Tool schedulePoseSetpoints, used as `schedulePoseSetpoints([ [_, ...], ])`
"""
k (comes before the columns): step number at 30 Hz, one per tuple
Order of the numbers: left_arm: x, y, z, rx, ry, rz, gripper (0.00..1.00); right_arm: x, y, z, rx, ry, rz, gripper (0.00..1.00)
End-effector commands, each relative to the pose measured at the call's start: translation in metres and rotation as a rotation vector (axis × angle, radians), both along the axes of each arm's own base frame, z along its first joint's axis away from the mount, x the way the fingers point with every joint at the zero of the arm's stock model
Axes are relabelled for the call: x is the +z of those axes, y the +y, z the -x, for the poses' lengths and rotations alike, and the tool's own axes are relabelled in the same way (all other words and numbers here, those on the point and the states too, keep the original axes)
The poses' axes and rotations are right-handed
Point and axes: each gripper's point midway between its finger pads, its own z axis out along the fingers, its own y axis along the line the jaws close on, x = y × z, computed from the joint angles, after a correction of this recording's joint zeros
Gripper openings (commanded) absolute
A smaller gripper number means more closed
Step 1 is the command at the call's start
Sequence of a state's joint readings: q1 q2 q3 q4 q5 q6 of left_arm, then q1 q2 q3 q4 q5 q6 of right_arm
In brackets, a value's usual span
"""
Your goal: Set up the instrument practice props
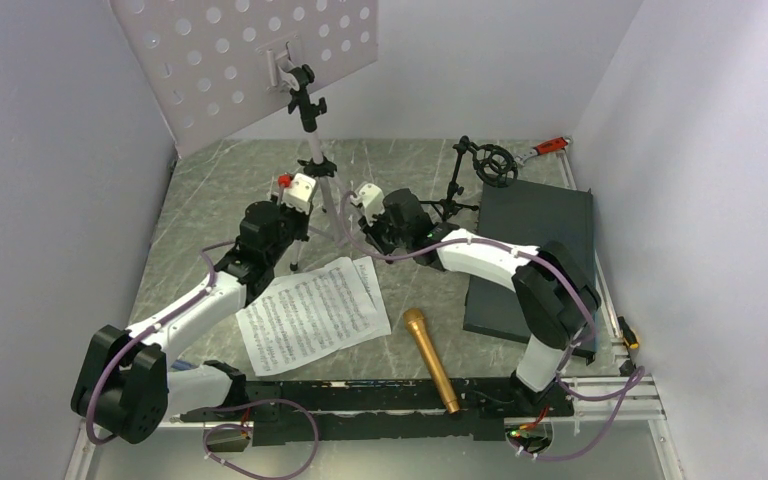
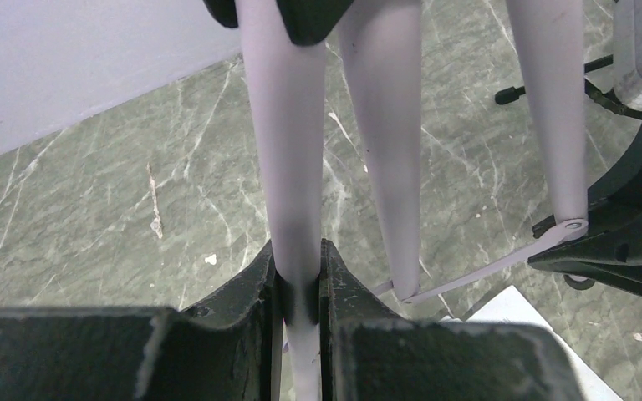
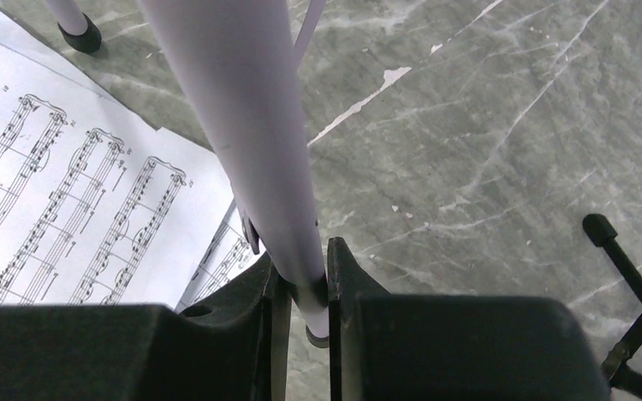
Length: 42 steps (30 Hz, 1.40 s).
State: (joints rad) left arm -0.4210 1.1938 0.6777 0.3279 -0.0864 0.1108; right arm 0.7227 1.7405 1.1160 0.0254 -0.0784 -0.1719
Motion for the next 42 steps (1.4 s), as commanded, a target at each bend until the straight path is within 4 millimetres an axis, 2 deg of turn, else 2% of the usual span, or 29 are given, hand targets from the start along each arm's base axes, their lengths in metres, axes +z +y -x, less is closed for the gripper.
schedulePoseSetpoints([
  [1, -0.025, 0.070, -0.001, 0.265, 0.070, -0.208, 0.03, -0.020, -0.093, -0.007, -0.382, 0.107, 0.106, 0.00],
  [9, -0.025, 0.076, 0.002, 0.302, 0.072, -0.228, 0.03, -0.030, -0.109, 0.014, -0.460, 0.213, 0.045, 0.00],
  [25, -0.025, 0.078, 0.008, 0.320, 0.073, -0.246, 0.03, -0.042, -0.155, 0.026, -0.648, 0.351, -0.021, 0.00],
  [33, -0.029, 0.067, 0.010, 0.286, 0.072, -0.285, 0.03, -0.060, -0.159, 0.037, -0.674, 0.415, -0.001, 0.00],
  [42, -0.039, 0.041, 0.015, 0.219, 0.087, -0.330, 0.03, -0.068, -0.166, 0.040, -0.711, 0.449, 0.009, 0.00],
])
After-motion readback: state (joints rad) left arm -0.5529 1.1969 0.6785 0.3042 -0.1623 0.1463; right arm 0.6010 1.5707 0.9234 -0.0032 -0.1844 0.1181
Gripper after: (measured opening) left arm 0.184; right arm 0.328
